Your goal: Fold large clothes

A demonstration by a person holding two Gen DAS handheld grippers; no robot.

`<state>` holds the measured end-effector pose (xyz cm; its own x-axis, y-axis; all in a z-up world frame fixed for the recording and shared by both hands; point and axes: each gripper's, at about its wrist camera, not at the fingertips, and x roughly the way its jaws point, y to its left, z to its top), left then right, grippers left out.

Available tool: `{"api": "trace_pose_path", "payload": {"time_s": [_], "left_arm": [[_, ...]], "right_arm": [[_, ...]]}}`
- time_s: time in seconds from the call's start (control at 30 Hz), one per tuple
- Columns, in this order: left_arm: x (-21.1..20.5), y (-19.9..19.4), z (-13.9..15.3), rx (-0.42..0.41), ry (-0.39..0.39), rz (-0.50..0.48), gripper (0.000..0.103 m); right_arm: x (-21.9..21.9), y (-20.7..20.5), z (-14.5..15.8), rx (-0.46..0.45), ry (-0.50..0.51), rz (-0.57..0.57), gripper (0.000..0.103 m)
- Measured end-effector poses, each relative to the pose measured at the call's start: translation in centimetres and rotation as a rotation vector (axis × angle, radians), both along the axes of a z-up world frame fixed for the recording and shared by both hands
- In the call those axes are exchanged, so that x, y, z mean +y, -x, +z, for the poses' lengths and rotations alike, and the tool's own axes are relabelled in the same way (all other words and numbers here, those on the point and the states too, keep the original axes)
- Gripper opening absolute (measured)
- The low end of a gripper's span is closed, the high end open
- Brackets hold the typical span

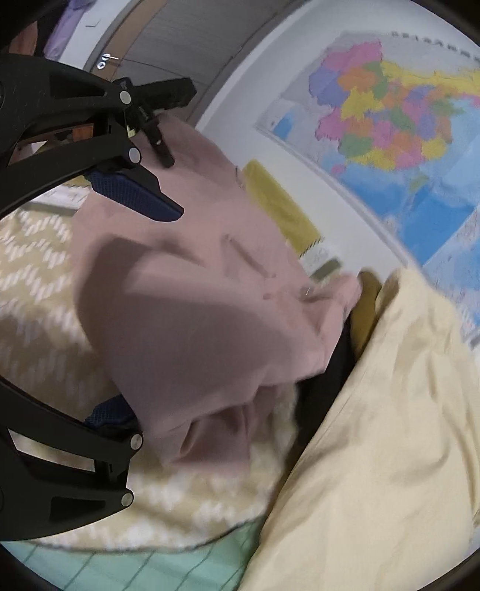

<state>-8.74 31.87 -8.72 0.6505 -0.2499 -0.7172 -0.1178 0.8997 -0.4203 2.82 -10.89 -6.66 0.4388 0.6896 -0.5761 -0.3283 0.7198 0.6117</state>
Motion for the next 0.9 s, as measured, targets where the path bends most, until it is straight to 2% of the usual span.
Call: {"api": "trace_pose_path", "payload": {"time_s": [0.17, 0.23, 0.5, 0.67, 0.83, 0.9], "left_arm": [[0.1, 0.0, -0.1, -0.006, 0.002, -0.008, 0.091], [0.0, 0.0, -0.1, -0.007, -0.003, -0.010, 0.091], [0.1, -0.7, -0.1, -0.002, -0.007, -0.009, 0.093], [0.2, -1.6, -0.1, -0.012, -0.013, -0.011, 0.096], [0.2, -2.3, -0.1, -0.014, -0.012, -0.004, 0.096], [-0.1, -2.4, -0.1, -0.009, -0.038, -0.007, 0.096]], "right_arm": [[-4.3, 2.0, -1.6, 0.083, -0.030, -0.071, 0.086], [-4.9, 2.1, -2.3, 0.113, -0.066, -0.065, 0.086], [-0.6, -1.2, -2.0, 0.037, -0.021, 0.021, 0.086], [1.2, -4.0, -2.2, 0.039, -0.084, 0.053, 0.086], [3.0, -5.5, -2.1, 0.023, -0.074, 0.077, 0.086], [3.2, -5.9, -2.1, 0.023, -0.087, 0.069, 0.086]]}}
